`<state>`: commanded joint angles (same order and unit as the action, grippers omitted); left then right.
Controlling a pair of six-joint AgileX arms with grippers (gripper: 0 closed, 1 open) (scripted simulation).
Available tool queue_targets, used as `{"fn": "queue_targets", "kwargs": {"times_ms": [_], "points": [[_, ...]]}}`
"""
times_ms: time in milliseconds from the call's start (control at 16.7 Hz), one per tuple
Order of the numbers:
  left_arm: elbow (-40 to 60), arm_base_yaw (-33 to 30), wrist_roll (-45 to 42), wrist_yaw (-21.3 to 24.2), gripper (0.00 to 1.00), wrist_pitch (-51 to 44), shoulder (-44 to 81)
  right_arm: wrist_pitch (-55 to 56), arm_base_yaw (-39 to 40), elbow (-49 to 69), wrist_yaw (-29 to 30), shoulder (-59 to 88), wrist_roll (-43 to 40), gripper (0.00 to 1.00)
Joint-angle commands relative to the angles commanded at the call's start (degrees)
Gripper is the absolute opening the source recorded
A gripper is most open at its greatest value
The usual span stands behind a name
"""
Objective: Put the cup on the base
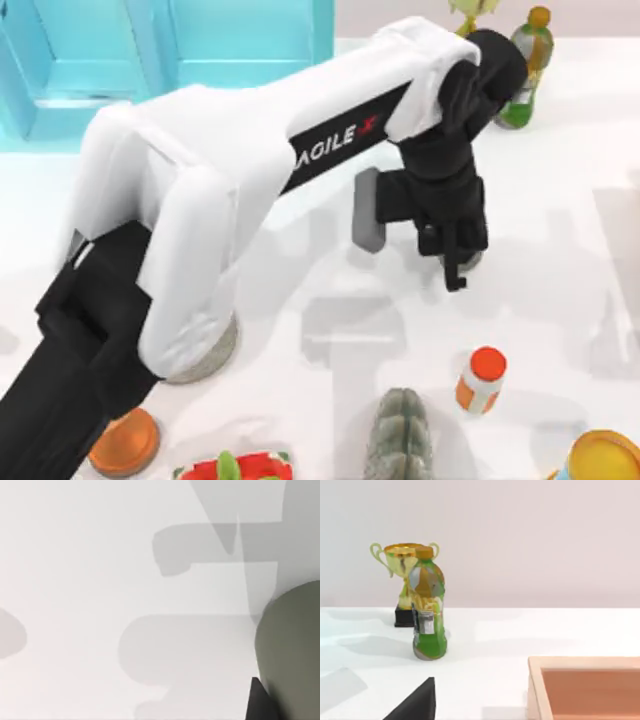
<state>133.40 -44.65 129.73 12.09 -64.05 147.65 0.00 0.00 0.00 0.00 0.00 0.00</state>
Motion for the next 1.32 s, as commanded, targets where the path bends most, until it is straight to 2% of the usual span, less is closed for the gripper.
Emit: {"fn": "queue_targets", "kwargs": {"times_ms": [180,360,840,1020,1200,1320], "points": [[-3.14,2.56,-9.91,-0.85,0.00,-1.77,-2.95,0.00,0.00,0.00,0.00,0.00,0.00,1.00],[-7.85,5.94,-24.46,-2.11,0.00,-4.54,-6.52,0.00,0.00,0.00,0.00,0.00,0.00,1.00],[-24.01,16.42,-75.90,-6.59,0.00,-14.10,-17.42,0.00,0.00,0.00,0.00,0.00,0.00,1.00],[-29.13,20.06,-92.59,-8.08,0.00,-16.77,-21.87,0.00,0.00,0.00,0.00,0.00,0.00,1.00],[-32.86,22.98,-104.15,-9.14,0.00,-18.52,-25.83,0.00,0.00,0.00,0.00,0.00,0.00,1.00],[-34.49,24.34,-108.87,-9.59,0.00,-19.19,-27.77,0.00,0.00,0.00,0.00,0.00,0.00,1.00]]}}
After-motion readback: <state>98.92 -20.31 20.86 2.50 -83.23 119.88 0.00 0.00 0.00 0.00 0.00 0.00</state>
